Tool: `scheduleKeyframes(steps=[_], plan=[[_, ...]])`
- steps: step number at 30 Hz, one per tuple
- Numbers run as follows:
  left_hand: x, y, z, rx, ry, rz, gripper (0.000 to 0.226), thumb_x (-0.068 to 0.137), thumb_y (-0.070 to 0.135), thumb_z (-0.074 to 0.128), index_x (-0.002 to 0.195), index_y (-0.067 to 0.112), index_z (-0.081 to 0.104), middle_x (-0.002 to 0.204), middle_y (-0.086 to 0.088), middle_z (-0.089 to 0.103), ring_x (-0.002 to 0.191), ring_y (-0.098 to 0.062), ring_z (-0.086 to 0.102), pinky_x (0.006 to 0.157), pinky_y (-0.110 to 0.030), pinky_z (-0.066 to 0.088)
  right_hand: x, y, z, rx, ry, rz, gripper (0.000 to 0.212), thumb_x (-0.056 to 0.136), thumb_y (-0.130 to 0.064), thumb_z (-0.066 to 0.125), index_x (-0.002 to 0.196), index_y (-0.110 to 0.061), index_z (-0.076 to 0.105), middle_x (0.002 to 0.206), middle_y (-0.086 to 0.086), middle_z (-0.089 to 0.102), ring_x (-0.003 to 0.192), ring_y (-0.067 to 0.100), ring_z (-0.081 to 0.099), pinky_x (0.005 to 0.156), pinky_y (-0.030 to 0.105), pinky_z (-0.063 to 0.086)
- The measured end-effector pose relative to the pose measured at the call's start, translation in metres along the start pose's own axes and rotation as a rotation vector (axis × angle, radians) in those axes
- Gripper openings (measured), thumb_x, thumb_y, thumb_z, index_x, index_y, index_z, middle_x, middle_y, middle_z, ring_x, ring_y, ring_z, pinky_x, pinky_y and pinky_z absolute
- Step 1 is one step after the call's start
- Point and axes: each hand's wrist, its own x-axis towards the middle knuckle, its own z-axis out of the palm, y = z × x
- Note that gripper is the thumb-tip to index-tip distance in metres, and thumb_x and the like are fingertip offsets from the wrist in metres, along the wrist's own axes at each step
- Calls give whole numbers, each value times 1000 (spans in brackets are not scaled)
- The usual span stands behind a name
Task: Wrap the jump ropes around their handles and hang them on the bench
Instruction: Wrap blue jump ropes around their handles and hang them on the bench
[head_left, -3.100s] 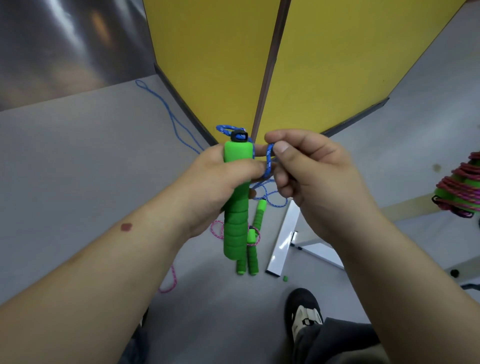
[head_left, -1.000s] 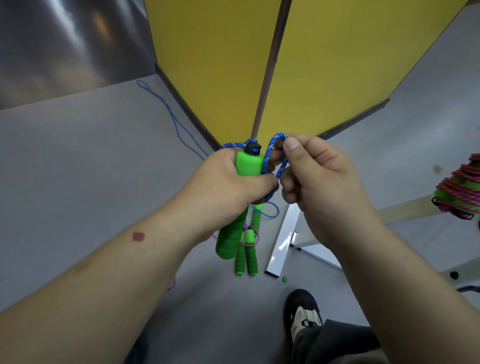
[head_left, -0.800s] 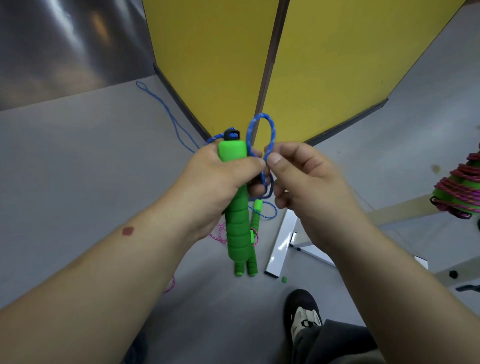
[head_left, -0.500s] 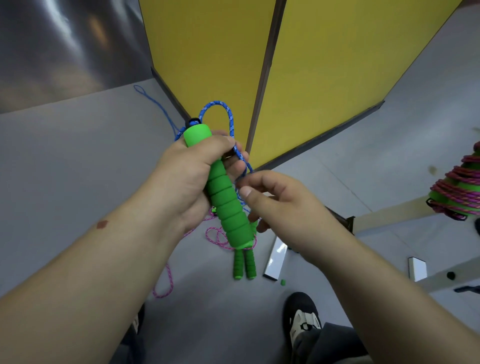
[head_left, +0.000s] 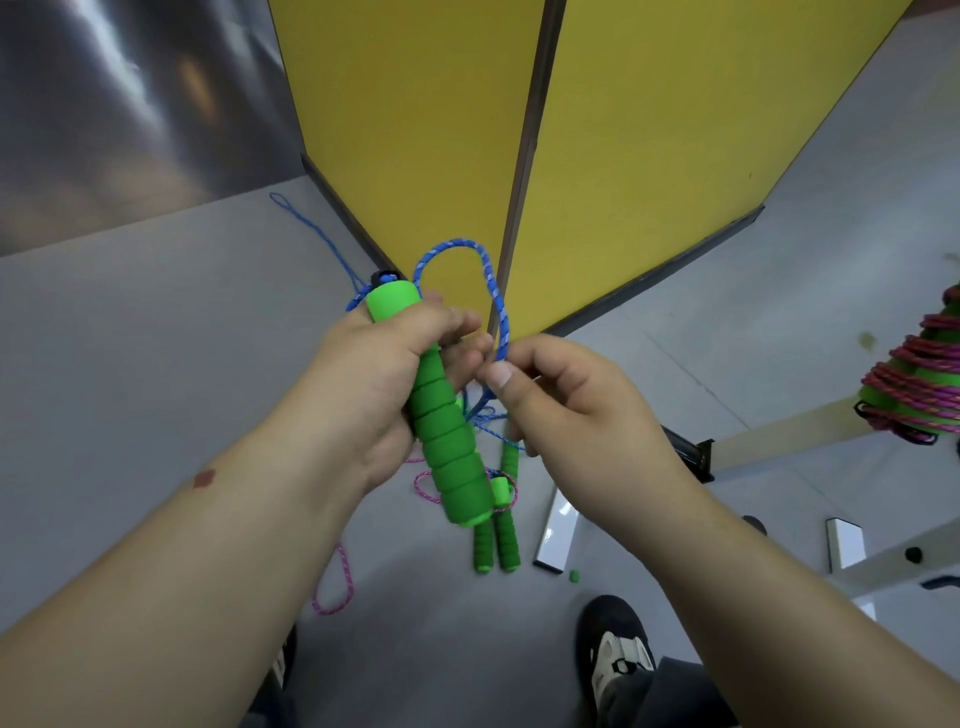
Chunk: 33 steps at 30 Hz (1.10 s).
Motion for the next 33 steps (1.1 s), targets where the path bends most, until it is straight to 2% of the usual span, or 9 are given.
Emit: scheduleKeyframes(steps=[4,6,9,12,18,23,26,29,33], plan=[[-5,-8,-2,481,-205,54,13,92,-1,68,105,0,66,76,-6,69,67,-15,70,60,-26,57,2,-8,-5,112,121,-79,19,101,-14,57,85,-16,67,57,-13,55,53,3,52,56,16,42],[-8,-11,-1,562,-297,32,19,94,-4,63,112,-3,67,82,-8,73,79,-19,74,65,-30,60,4,-10,-8,158,177,-86,18,101,-12,57,86,-13,66,55,-17,54,49,1,50,51,11,39],[-12,-11,3,538,-345,19,27,95,-6,63,121,1,63,86,-13,73,80,-23,73,71,-34,63,6,-7,-11,185,224,-55,16,101,-14,56,89,-13,66,55,-16,54,47,2,48,48,12,39],[-15,-8,6,459,-302,53,16,94,-4,66,102,9,65,79,-10,72,73,-22,71,64,-30,60,7,-2,-10,211,207,9,16,102,-17,55,90,-10,63,64,-7,60,50,3,52,51,14,41],[-10,-1,5,134,-92,29,21,94,-2,67,79,13,70,76,-9,76,66,-17,71,57,-24,60,4,6,-5,58,-70,217,38,103,-47,46,94,-19,70,97,1,72,66,12,59,63,35,47],[1,1,-3,133,-10,75,9,96,0,66,87,0,68,79,-10,77,72,-17,76,57,-21,59,4,6,-6,-79,-130,149,23,103,-20,51,97,-23,73,85,-9,73,67,-3,58,64,18,43],[5,-1,-8,262,-38,125,15,93,0,67,106,-7,69,94,-21,76,73,-18,77,57,-22,57,5,2,-8,64,-41,30,25,103,-14,51,97,-23,74,81,-5,71,66,7,56,64,24,45],[0,-6,-9,554,-281,118,17,91,5,72,106,0,72,93,-22,73,88,-22,74,61,-26,56,8,-6,-14,264,64,-90,29,102,-10,51,94,-24,75,79,4,68,64,15,53,60,27,47],[-1,-15,-7,763,-391,169,30,87,10,75,116,6,66,96,-28,71,83,-32,68,80,-48,59,11,-11,-17,357,153,-107,22,104,-8,49,101,-14,70,84,-3,74,63,15,55,59,26,50]])
